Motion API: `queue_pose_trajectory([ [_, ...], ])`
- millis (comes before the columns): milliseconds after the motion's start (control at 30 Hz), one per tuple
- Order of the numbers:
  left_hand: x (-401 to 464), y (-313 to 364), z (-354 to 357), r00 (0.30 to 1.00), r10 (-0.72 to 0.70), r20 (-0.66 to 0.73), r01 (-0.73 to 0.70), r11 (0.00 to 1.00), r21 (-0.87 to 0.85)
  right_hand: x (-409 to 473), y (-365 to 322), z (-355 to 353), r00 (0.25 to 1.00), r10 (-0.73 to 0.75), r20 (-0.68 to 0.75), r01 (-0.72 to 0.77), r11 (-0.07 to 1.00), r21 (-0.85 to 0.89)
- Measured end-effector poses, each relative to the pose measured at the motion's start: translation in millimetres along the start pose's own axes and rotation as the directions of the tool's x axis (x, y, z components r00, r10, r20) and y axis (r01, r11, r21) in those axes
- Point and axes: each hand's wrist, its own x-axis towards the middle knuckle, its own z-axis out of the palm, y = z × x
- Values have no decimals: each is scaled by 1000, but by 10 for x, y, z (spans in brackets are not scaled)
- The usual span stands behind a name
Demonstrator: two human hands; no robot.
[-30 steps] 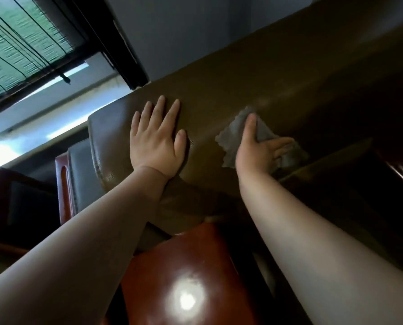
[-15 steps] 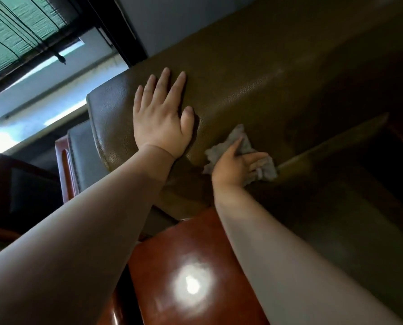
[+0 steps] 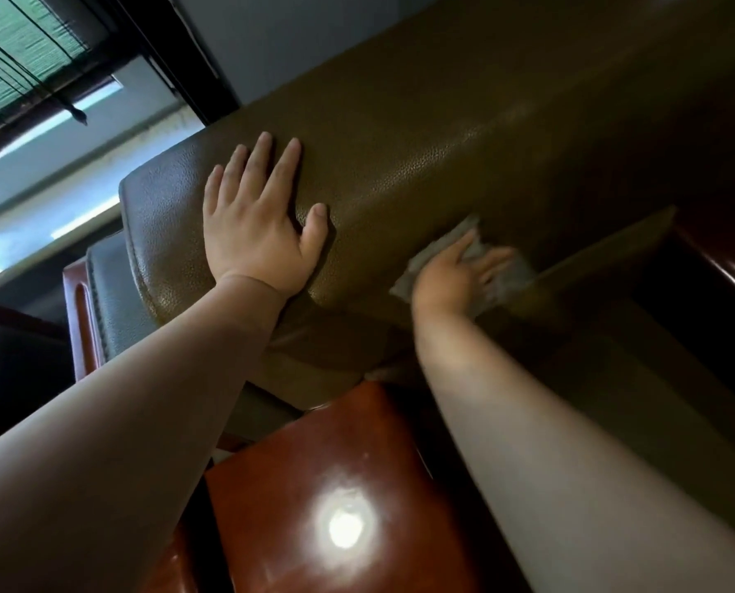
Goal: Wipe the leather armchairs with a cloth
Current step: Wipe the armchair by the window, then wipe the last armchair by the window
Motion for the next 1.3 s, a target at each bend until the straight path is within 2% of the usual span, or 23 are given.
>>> queue_pose_trajectory([
  [67,-6,-18,18,1000,4,-14,-4,1000,4,248,-471,-69,986,-151,-68,156,984,81],
  [100,-5,-23,32,1000,9,-18,-9,1000,5,299,-663,-60,971,-231,-66,235,970,64],
  [167,1,-25,44,1000,7,-16,-7,1000,10,232,-855,-29,913,-405,-48,395,908,-141],
  [200,5,-23,43,1000,1,-11,-1,1000,12,155,-841,-31,867,-498,-22,476,840,-262],
  [233,11,-27,37,1000,-4,-8,4,1000,15,74,-753,-47,806,-591,36,567,752,-335],
  [300,28,-50,22,1000,-6,2,6,1000,21,-90,-400,-150,651,-718,245,745,544,-386],
  [400,38,-44,-7,999,-3,46,1,999,51,-137,168,-426,372,-715,592,919,192,-345],
  [433,34,-34,-13,998,-11,59,7,998,67,-109,275,-522,281,-684,673,955,127,-270],
  [467,26,-20,-20,997,-21,75,15,997,78,-73,342,-632,217,-645,733,976,116,-187],
  [500,16,-4,-38,995,-28,92,20,997,80,-41,377,-763,184,-600,778,982,141,-124],
  [567,17,40,-109,989,-41,140,29,996,82,-10,375,-1060,190,-491,850,972,215,-93],
  [667,35,117,-283,952,-67,300,44,995,86,-74,318,-1501,282,-328,901,950,227,-215],
  [733,-110,196,-436,915,-113,386,85,992,90,-144,297,-1793,396,-226,890,908,241,-343],
  [800,-433,335,-574,889,-143,435,104,988,112,-190,294,-2103,532,-69,844,811,329,-484],
  [833,-661,444,-624,874,-155,460,122,987,103,-217,305,-2275,572,27,820,762,353,-543],
  [900,-1225,731,-687,798,-175,576,195,980,27,-272,390,-2650,593,153,791,711,362,-603],
  [1000,-2222,1259,-697,599,-73,797,250,963,-99,-424,509,-3198,605,211,768,662,403,-632],
  [1033,-2555,1418,-713,580,-34,814,247,960,-136,-475,556,-3355,600,207,773,669,400,-627],
  [1067,-2845,1559,-744,588,-19,809,252,954,-161,-526,605,-3494,603,203,771,676,384,-630],
  [1133,-3314,1830,-827,572,-20,820,323,925,-202,-596,719,-3779,632,195,750,670,349,-656],
  [1233,-3836,2140,-965,475,41,879,361,902,-237,-696,919,-4242,651,185,736,691,255,-676],
  [1300,-4133,2304,-1030,390,110,914,343,904,-255,-732,1061,-4582,672,198,714,667,258,-699],
])
